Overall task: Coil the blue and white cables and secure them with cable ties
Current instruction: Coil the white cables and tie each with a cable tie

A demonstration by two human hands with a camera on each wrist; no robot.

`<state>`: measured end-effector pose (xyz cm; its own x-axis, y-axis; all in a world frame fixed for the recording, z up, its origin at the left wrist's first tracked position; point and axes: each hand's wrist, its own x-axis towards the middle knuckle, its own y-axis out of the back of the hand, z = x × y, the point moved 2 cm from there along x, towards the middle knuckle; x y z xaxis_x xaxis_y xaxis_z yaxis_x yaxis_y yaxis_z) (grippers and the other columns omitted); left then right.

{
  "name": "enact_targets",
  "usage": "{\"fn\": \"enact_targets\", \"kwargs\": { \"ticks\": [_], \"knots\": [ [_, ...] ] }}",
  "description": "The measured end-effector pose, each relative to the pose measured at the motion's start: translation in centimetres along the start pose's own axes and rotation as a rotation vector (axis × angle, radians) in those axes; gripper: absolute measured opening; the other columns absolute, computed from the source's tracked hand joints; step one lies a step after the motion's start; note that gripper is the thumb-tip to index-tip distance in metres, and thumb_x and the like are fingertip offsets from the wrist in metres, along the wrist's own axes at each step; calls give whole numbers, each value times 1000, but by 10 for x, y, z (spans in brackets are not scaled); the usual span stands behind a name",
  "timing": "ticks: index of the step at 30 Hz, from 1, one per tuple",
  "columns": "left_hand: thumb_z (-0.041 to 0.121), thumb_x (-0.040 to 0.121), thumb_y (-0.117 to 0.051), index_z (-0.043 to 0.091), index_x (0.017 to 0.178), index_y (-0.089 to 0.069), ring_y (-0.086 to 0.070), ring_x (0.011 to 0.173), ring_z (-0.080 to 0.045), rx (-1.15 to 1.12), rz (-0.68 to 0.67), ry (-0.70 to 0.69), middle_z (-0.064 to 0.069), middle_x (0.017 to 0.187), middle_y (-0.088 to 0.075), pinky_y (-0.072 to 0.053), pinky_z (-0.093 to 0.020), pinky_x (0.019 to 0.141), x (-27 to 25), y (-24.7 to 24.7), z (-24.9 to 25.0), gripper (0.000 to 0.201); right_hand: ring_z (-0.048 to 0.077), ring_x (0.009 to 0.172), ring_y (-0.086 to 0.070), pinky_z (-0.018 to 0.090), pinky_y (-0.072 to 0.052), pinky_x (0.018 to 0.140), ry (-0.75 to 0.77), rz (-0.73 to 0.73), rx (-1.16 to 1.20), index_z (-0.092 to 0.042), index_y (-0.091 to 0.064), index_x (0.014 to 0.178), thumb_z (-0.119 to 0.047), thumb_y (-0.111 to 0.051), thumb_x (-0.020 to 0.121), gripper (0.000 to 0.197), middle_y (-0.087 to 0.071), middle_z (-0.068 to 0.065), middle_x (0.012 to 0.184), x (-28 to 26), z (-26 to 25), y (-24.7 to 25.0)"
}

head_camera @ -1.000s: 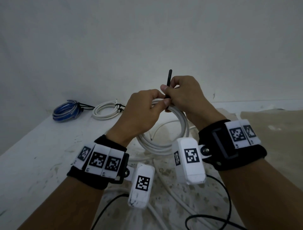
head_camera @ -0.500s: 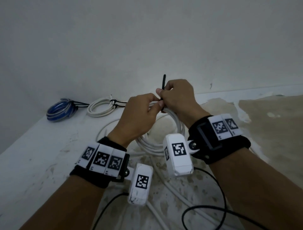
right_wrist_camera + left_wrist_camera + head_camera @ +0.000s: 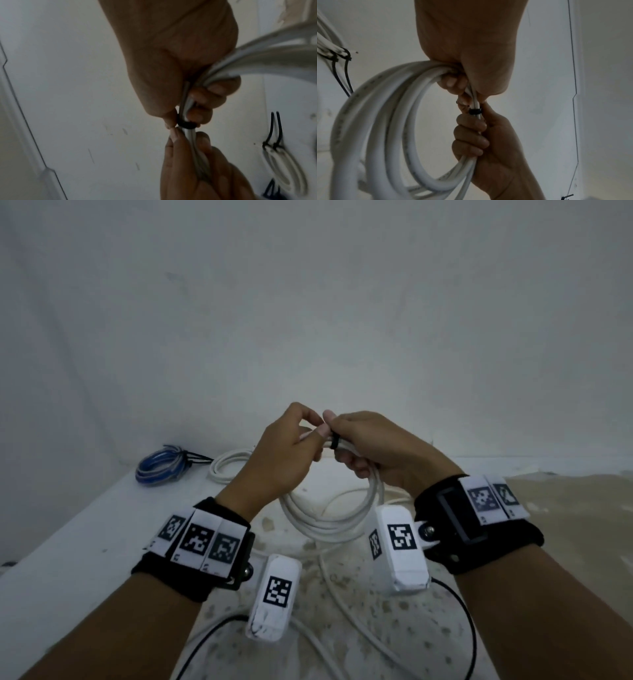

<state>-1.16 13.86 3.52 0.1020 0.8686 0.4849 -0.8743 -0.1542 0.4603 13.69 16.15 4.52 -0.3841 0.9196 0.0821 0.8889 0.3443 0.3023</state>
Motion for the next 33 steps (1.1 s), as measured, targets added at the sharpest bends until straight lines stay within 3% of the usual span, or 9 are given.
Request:
{"fn": "enact_targets", "kwargs": {
  "ticks": [3,8,11,14,17,20,24,29,33],
  "knots": [
    [33,97,-56,14,105,-54,-50,46,-13,-199,55,80,-3,67,-67,-42,-26,44,-6,23,11,21,10,43,-27,22,-22,41,35,54,103,-13,-60,79,-44,-48,100,40,-40,-1,53,-2,-19,-11],
    [39,99,-47,8,95,-61,-59,51,-17,-685,178,320,-7,64,-65,-50,-24,50,-33,54,1,35,11,41,-23,22,-21,40,-12,251,527,-17,-42,72,-43,-50,100,39,-38,-1,52,3,-42,-27],
    [27,103,-44,5,97,-59,-66,58,-20,-946,277,321,-6,61,-62,-58,-30,60,-43,57,-6,27,12,42,-22,22,-22,39,-52,330,667,-16,-42,73,-42,-48,101,39,-38,1,55,10,-44,-50],
    [25,104,-44,6,93,-57,-50,41,-10,-1094,373,395,1,52,-49,-49,-22,45,-39,67,-13,26,12,39,-22,23,-20,41,-84,430,681,-14,-43,74,-41,-46,103,40,-36,1,52,18,-38,-81],
    [39,103,-40,10,84,-57,-32,30,-8,-1212,373,507,4,46,-41,-33,-15,34,-37,77,-25,39,12,36,-27,23,-26,41,-97,464,661,-11,-50,79,-42,-45,102,39,-39,0,50,26,-29,-99],
    [37,105,-36,13,83,-55,-24,29,-6,-1148,443,599,6,46,-39,-22,-14,32,-34,87,-50,38,15,46,-43,28,-42,46,-109,259,678,-1,-61,94,-39,-44,104,43,-51,5,59,30,-21,-106],
    [33,103,-44,16,78,-48,-27,29,-6,-962,552,695,2,59,-46,-21,-15,30,-21,104,-84,31,22,78,-68,37,-59,73,-156,-88,494,-2,-66,110,-26,-48,103,30,-73,9,88,37,-13,-102],
    [32,102,-47,7,82,-59,-45,40,-8,-853,528,796,0,60,-59,-38,-17,38,5,107,-117,34,17,65,-69,35,-60,64,-268,-55,502,-3,-65,95,-15,-50,101,21,-72,6,76,77,7,-101],
    [18,98,-49,9,79,-58,-55,60,-17,-837,550,861,-6,71,-58,-49,-29,65,14,111,-144,23,23,67,-66,40,-59,68,-317,30,526,1,-62,89,-11,-50,101,20,-67,10,80,128,19,-111]
  ]
}}
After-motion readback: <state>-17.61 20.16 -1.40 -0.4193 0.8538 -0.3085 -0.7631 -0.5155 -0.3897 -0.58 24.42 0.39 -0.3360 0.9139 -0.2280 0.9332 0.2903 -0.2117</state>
